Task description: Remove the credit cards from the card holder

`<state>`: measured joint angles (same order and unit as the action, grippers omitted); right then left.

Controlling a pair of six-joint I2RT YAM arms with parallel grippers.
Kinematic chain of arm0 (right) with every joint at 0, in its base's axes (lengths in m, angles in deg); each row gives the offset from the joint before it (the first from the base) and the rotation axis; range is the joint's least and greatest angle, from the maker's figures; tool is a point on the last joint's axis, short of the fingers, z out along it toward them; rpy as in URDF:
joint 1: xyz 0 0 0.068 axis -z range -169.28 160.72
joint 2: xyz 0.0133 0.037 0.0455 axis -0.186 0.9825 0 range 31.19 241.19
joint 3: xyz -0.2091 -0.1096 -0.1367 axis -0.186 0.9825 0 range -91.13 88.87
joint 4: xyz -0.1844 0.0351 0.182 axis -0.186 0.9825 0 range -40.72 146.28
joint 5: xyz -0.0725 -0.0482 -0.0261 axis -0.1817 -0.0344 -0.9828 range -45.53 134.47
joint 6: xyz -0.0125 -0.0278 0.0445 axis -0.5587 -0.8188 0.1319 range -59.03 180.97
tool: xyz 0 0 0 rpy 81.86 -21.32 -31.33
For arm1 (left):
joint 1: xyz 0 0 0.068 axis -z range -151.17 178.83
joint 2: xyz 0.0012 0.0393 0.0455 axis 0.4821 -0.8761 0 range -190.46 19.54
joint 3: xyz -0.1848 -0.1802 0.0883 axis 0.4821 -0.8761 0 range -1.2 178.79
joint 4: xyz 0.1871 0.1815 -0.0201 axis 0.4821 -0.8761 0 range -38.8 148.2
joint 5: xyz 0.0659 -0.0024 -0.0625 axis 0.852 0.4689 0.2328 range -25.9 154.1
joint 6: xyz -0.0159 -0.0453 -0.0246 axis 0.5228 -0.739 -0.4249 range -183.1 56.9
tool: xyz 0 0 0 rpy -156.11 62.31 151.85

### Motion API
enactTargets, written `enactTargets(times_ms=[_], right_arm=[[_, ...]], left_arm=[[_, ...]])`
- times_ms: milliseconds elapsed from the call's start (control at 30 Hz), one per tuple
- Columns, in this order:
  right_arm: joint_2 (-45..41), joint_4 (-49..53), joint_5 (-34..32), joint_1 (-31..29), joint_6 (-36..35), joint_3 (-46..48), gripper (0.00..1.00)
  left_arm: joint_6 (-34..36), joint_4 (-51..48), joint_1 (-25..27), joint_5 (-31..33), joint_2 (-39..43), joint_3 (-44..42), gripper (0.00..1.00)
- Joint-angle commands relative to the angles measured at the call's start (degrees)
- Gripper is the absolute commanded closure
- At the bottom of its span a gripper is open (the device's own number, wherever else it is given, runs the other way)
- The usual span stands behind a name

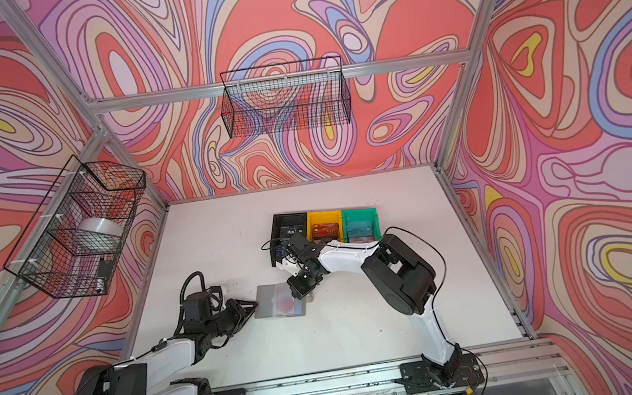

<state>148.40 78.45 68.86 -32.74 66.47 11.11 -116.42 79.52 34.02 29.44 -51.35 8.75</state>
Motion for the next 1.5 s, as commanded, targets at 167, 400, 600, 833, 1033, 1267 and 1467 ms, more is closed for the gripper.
enactTargets(times_ms=[167,400,600,833,1033,1267,1467], right_arm=[[4.0,1.02,-3.16,-0.02,0.31,0.02,0.95],[4.08,2.32,-2.79,-0.02,-0.44,-2.31,0.95],[4.91,4.06,-1.47,-0.06,-1.36,-5.32,0.94],[4.88,4.69,0.28,-0.51,-1.81,-7.38,0.94],[5.66,4.86,2.04,-0.91,-1.95,-7.85,0.94],[4.88,3.53,6.2,-1.34,-2.3,-7.65,0.93],[5.53,2.9,7.87,-1.53,-2.57,-8.46,0.93]], left_arm=[[-0.01,1.4,0.0,-0.54,-1.97,-0.77,0.73],[0.14,0.5,0.03,-0.25,-0.89,-1.0,0.73],[0.22,-0.41,-0.01,-0.05,0.13,-1.16,0.73],[0.32,-0.95,-0.04,0.26,0.45,-1.17,0.73],[0.41,-1.15,0.02,0.12,0.73,-1.3,0.73],[0.48,-1.72,-0.01,0.38,1.27,-1.27,0.73],[0.5,-2.23,-0.03,0.39,1.96,-1.36,0.73]])
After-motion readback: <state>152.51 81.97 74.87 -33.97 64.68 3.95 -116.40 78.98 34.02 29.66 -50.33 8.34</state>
